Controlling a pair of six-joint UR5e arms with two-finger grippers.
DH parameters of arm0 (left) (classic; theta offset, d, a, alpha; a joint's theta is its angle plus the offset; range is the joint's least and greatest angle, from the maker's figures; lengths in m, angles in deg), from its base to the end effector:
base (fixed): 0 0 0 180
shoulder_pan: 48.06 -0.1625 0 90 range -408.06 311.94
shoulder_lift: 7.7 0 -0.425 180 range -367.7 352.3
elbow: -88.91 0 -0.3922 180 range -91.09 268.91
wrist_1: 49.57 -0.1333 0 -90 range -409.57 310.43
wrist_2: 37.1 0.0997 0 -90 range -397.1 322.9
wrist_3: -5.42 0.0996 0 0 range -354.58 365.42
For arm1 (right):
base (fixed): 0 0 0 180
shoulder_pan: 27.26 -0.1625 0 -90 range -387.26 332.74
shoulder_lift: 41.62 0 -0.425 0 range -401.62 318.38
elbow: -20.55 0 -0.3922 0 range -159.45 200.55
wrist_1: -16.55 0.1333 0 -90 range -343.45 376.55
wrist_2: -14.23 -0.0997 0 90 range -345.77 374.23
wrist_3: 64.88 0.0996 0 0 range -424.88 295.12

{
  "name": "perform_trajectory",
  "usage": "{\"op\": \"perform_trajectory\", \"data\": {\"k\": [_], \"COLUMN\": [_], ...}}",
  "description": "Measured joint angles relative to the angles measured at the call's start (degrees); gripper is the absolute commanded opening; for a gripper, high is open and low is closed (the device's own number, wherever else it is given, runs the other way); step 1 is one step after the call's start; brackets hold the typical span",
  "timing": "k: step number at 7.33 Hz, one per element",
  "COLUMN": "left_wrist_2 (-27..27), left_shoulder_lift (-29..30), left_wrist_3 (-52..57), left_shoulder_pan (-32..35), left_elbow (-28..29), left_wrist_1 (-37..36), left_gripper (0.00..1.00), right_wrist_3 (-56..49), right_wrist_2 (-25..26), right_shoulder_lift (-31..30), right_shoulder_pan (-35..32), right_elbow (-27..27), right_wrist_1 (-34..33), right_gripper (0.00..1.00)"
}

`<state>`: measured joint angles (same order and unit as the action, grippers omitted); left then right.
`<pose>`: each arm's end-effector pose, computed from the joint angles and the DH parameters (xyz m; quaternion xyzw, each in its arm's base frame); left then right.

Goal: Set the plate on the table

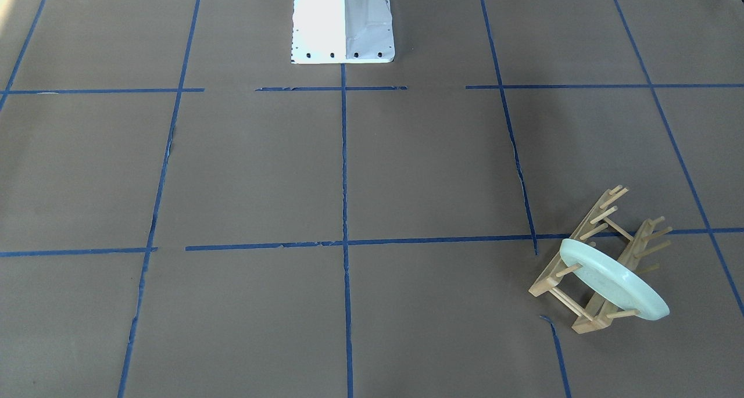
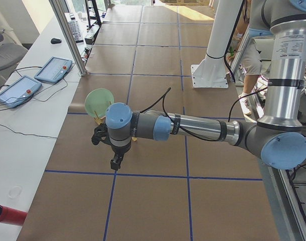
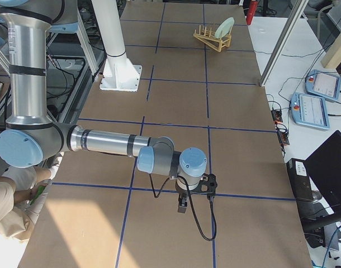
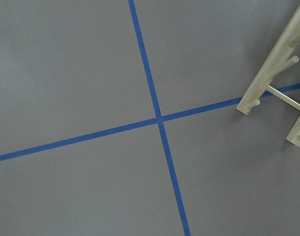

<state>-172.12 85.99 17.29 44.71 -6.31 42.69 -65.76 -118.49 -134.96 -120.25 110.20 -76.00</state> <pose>-0.0882 -0.5226 0.5756 0.1377 0.3665 0.1101 0.9136 0.0895 -0.4537 0.6956 -0.0384 -0.3652 0.0369 0.9294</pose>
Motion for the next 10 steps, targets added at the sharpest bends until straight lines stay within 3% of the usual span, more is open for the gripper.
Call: {"op": "perform_trajectory", "data": {"k": [2, 3, 7, 10], "left_wrist_2": [-0.18, -1.63, -5.35, -2.17], "left_shoulder_lift": [5.27, 7.29, 13.29, 18.19], "left_wrist_3": [-4.52, -13.17, -62.27, -103.59], "left_shoulder_pan": [-0.08, -0.17, -8.97, -14.6], "left_elbow": [3.92, 5.57, 10.94, 16.07], "left_wrist_1": [8.48, 11.71, 34.53, 51.26], "left_gripper": [1.0, 1.0, 1.0, 1.0], "right_wrist_3": [0.0, 0.0, 0.0, 0.0], "right_wrist_2": [0.0, 0.0, 0.0, 0.0], "right_shoulder_lift": [0.0, 0.0, -0.03, -0.01], "right_shoulder_pan": [0.0, 0.0, 0.0, 0.0], "right_elbow": [0.0, 0.0, 0.0, 0.0], "right_wrist_1": [0.0, 0.0, 0.0, 0.0], "right_gripper": [1.0, 1.0, 1.0, 1.0]}}
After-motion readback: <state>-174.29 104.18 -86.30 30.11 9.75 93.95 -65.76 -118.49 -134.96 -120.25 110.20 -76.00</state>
